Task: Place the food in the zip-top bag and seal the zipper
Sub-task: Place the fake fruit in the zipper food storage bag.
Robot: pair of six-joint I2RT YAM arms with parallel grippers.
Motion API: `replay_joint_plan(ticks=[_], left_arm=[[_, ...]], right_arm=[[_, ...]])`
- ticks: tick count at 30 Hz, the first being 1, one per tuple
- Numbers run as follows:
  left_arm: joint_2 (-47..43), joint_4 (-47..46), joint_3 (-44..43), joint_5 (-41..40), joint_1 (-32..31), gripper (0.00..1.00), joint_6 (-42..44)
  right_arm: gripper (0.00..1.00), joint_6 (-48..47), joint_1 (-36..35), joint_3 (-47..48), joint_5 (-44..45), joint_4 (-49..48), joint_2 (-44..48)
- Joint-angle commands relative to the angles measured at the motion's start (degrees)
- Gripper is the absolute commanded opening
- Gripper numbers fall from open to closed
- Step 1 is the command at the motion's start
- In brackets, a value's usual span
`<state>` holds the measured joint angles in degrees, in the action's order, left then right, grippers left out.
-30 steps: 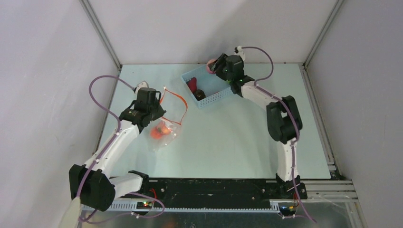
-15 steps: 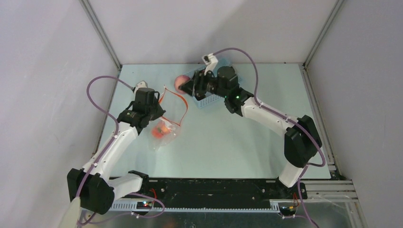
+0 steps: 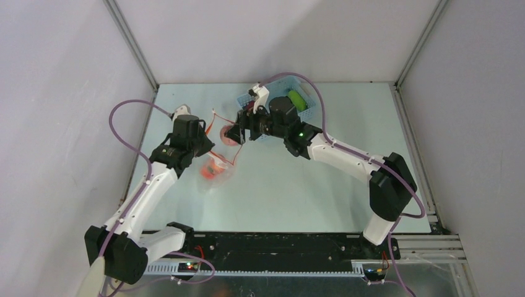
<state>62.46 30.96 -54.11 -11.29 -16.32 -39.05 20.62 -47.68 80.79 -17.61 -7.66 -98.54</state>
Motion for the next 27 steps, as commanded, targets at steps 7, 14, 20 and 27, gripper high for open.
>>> replay_joint_plan(ticks=[7,14,20,27], left_arm=[[-0.4,-1.6,-0.2,1.0,0.4,0.0,-0.4],[0.6,-1.5,-0.2,0.1,0.4,0.0,-0.1],[0.8,-1.5,-0.1,-1.0,0.5,0.0,0.5],[1.3,-1.6,0.2,-2.0,0.6,0.0,0.6]], right_arm=[[0.99,-3.2,0.4,3.4,-1.4,1.4,0.3],[1.0,-1.6,5.9,5.1,2.3,1.9,-1.0],[0.99,-6.3,13.4,18.3,14.4,16.7,-10.8],[1.0,-19.0,16.7,44.3,27.5,33.9,-29.3]])
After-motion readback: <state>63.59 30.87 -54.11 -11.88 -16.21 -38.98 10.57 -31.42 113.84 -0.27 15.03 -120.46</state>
